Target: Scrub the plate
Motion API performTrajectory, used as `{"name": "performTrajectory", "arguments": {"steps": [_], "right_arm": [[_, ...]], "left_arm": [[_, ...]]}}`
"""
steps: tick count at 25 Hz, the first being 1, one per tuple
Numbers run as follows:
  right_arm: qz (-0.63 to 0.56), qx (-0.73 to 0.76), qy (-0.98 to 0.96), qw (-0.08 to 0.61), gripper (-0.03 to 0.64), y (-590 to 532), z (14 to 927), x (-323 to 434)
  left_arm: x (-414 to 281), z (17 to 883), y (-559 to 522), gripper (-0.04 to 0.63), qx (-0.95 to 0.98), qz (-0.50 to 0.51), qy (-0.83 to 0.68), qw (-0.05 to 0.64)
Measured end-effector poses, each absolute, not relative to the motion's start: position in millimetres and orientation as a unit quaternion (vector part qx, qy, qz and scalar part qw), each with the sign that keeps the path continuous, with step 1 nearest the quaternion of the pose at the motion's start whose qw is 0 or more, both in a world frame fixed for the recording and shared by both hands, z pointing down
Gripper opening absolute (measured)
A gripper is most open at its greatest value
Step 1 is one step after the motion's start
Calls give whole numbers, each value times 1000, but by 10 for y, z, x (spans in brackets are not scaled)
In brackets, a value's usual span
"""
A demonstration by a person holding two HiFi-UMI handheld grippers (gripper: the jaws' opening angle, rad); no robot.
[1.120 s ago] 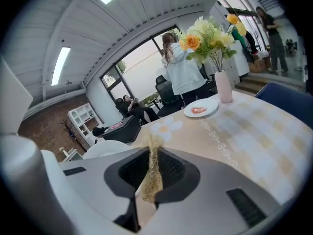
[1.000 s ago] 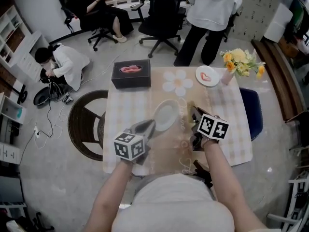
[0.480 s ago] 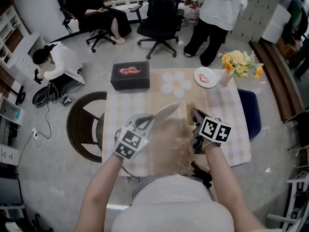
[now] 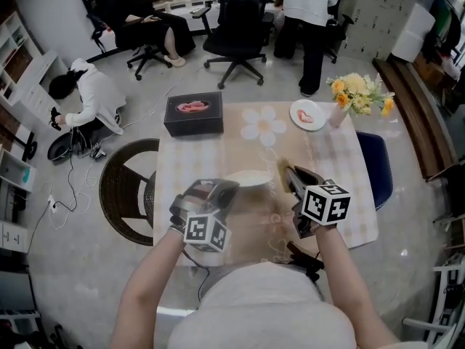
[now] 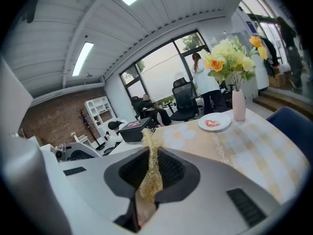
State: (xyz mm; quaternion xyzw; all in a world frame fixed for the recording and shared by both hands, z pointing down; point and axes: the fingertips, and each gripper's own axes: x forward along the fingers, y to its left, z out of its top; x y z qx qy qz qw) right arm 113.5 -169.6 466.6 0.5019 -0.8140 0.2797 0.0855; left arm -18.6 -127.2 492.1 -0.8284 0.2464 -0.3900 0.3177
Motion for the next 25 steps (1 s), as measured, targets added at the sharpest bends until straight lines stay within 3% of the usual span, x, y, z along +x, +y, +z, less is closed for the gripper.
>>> {"name": "performTrajectory", "arguments": {"steps": [7,17,25], "right_arm": [[211,451,-855,143,52,-1567,4537,982],[84,321,-893,304,52,-1297,4654,613],[61,266,-886,374,52,-1174,4904,482]], "left_arm": [[-104,4972,-1253,17,-791,-412,207,401],[-91,5084,-1201,17,-765,-424,177,451],[-88,5126,-1144,17,-752,-429,163,473]]}}
